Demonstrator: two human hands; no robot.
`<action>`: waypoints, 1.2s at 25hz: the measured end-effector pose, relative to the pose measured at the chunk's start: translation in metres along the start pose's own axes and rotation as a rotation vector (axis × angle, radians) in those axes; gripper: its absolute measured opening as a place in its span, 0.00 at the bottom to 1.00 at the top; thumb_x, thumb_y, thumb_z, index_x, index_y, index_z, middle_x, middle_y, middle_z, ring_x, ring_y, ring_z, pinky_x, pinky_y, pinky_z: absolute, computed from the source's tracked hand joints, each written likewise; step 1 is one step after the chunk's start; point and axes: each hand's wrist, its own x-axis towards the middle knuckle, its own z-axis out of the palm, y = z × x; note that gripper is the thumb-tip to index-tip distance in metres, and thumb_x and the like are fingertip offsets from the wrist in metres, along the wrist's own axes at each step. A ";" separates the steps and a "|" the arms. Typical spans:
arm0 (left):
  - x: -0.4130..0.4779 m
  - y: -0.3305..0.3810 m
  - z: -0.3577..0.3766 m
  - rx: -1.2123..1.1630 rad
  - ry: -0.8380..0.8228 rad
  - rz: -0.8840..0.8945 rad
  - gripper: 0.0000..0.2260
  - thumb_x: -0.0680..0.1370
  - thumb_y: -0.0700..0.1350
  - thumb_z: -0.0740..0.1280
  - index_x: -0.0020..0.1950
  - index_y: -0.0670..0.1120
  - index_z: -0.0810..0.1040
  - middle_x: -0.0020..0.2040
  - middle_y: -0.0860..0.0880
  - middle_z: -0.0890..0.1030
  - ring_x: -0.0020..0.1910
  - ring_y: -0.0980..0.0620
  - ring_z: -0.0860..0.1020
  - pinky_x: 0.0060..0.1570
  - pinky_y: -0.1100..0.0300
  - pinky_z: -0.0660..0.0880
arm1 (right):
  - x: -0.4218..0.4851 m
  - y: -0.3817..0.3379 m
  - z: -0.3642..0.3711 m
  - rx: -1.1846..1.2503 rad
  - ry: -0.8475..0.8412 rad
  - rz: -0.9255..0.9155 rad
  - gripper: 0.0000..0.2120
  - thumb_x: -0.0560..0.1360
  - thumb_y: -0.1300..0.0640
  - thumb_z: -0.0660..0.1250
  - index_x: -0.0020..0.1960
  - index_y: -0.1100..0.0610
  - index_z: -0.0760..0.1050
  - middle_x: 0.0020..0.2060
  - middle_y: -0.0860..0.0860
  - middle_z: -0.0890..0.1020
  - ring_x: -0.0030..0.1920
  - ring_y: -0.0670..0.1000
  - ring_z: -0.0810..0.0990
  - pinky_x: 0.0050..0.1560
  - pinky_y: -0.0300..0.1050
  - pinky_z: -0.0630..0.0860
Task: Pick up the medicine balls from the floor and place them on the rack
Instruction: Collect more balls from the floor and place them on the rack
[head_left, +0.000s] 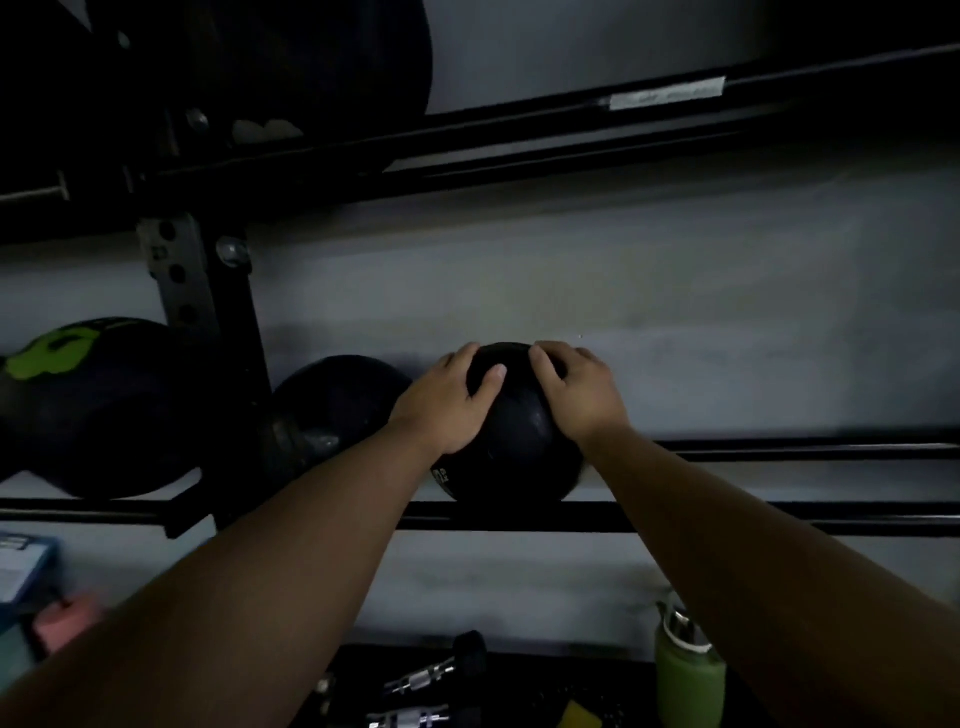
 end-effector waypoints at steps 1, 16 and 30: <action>-0.012 0.000 -0.004 -0.037 -0.024 -0.017 0.39 0.79 0.74 0.47 0.84 0.55 0.55 0.83 0.48 0.64 0.78 0.42 0.67 0.74 0.47 0.67 | -0.006 -0.004 -0.008 -0.074 -0.058 -0.015 0.27 0.82 0.33 0.53 0.74 0.45 0.74 0.67 0.57 0.77 0.69 0.61 0.74 0.68 0.55 0.73; -0.117 0.076 -0.013 -0.017 -0.045 0.473 0.16 0.77 0.65 0.68 0.54 0.54 0.81 0.55 0.55 0.81 0.55 0.50 0.79 0.50 0.54 0.75 | -0.180 -0.053 -0.188 -0.668 -0.065 0.154 0.26 0.81 0.37 0.64 0.74 0.49 0.72 0.67 0.53 0.77 0.60 0.55 0.80 0.61 0.55 0.80; -0.363 0.210 -0.004 -0.237 -0.578 1.067 0.19 0.74 0.66 0.69 0.57 0.56 0.79 0.53 0.57 0.83 0.54 0.50 0.81 0.53 0.55 0.76 | -0.536 -0.166 -0.242 -1.002 0.235 0.820 0.18 0.76 0.38 0.67 0.54 0.51 0.82 0.51 0.55 0.86 0.53 0.61 0.85 0.47 0.49 0.79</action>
